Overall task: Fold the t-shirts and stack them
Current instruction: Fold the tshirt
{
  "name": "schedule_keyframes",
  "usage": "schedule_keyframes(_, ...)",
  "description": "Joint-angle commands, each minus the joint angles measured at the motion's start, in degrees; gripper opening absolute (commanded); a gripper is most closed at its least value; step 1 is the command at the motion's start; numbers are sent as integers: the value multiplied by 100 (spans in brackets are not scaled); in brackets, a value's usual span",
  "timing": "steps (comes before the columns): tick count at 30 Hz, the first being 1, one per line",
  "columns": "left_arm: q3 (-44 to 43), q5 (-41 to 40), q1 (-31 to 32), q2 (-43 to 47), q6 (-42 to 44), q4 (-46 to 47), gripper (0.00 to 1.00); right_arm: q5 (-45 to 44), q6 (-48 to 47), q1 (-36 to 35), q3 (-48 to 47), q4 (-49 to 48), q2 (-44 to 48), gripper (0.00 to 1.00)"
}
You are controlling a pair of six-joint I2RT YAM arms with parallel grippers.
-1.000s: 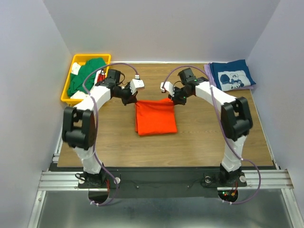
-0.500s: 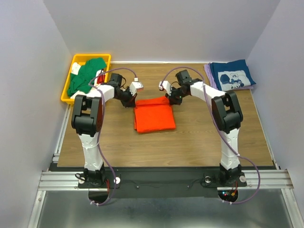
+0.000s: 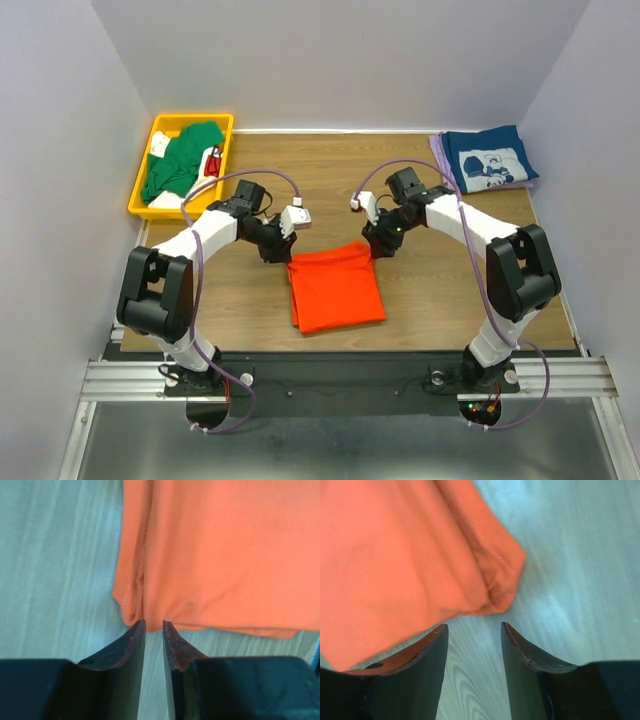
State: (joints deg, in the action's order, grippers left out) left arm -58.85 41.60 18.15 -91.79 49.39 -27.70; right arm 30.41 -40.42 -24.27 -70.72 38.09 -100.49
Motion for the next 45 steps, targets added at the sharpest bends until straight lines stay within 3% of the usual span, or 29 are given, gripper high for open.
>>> schedule_keyframes(1,-179,120,-93,644,150,28,38,43,658,212,-503,-3,162,53)
schedule_keyframes(2,-232,137,-75,706,202,80,45,287,876,325,-800,-3,57,54)
schedule_keyframes(5,-425,85,117,777,238,292,52,788,1176,388,-1346,23,-512,50)
schedule_keyframes(13,-628,-275,970,92,37,932,53,1880,1914,379,-2411,32,-2000,45)
schedule_keyframes(20,-637,-276,1217,-515,-96,1337,53,2056,1986,379,-2298,24,-2414,45)
schedule_keyframes(24,-680,-162,1314,-831,-140,1417,43,2223,2082,379,-2324,15,-2765,39)
schedule_keyframes(34,-795,190,1401,-1016,-201,1470,31,2741,2249,362,-2376,-99,-3222,33)
schedule_keyframes(40,-874,190,1428,-1078,-184,1417,9,2759,2276,265,-2306,-161,-3407,30)
schedule_keyframes(41,-891,216,1428,-1069,-131,1373,1,2725,2267,248,-2263,-161,-3407,26)
schedule_keyframes(45,-874,199,1428,-876,-87,1355,0,2672,2214,248,-2104,-170,-3408,16)
